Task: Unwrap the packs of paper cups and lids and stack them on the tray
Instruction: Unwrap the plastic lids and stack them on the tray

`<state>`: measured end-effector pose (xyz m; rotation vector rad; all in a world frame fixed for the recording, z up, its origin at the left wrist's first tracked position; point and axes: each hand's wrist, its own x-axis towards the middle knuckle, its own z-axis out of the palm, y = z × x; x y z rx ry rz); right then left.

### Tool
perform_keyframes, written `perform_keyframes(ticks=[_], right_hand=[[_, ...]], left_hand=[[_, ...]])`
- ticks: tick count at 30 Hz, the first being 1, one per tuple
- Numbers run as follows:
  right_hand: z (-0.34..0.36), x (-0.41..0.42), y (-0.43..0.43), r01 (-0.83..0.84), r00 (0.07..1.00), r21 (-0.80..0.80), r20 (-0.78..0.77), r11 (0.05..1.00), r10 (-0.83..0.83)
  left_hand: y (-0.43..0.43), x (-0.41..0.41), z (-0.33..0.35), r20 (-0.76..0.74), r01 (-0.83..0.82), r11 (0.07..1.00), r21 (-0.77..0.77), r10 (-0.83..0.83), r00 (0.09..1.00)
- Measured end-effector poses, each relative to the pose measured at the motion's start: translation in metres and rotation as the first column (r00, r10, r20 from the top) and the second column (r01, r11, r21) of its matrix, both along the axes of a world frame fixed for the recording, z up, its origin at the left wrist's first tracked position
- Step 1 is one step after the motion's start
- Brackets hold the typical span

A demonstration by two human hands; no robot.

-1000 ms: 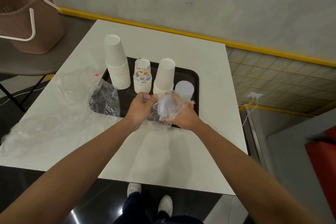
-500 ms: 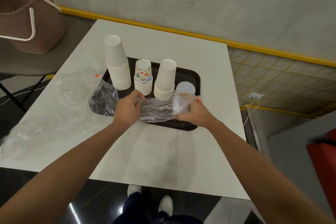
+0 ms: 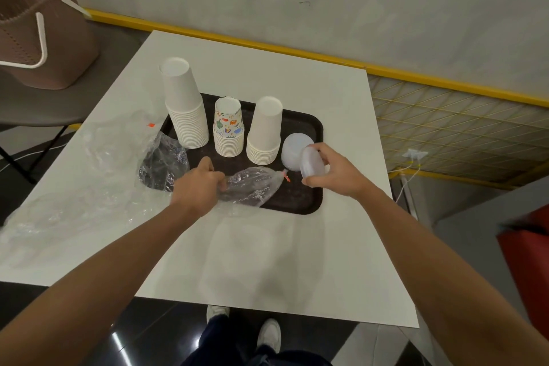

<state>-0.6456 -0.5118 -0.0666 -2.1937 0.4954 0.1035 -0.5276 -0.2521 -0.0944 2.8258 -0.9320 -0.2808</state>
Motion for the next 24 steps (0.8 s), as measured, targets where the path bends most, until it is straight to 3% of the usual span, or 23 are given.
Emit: perform_keyframes(ticks=[5,9,14,24], right_hand=[[0.007,0.016,-0.005,0.124,0.985,-0.139,0.138,0.982,-0.105],[0.011,0.035,-0.012,0.157,0.983,-0.267,0.131,0.951,-0.126],[0.01,0.059,-0.018,0.063,0.998,-0.389,0.015,0.919,-0.062],[-0.011,0.092,-0.022,-0.076,0.975,-0.465,-0.22,0.882,-0.031]], left_hand=[[-0.006,0.003,-0.002,0.0,0.034,0.997,0.072,-0.034,0.999],[-0.01,0.007,0.0,0.074,0.002,1.0,0.0,-0.002,0.997],[-0.019,0.013,0.007,0.027,-0.026,0.995,-0.093,0.029,0.999],[-0.048,0.021,0.007,-0.065,-0.015,0.983,-0.185,0.003,0.998]])
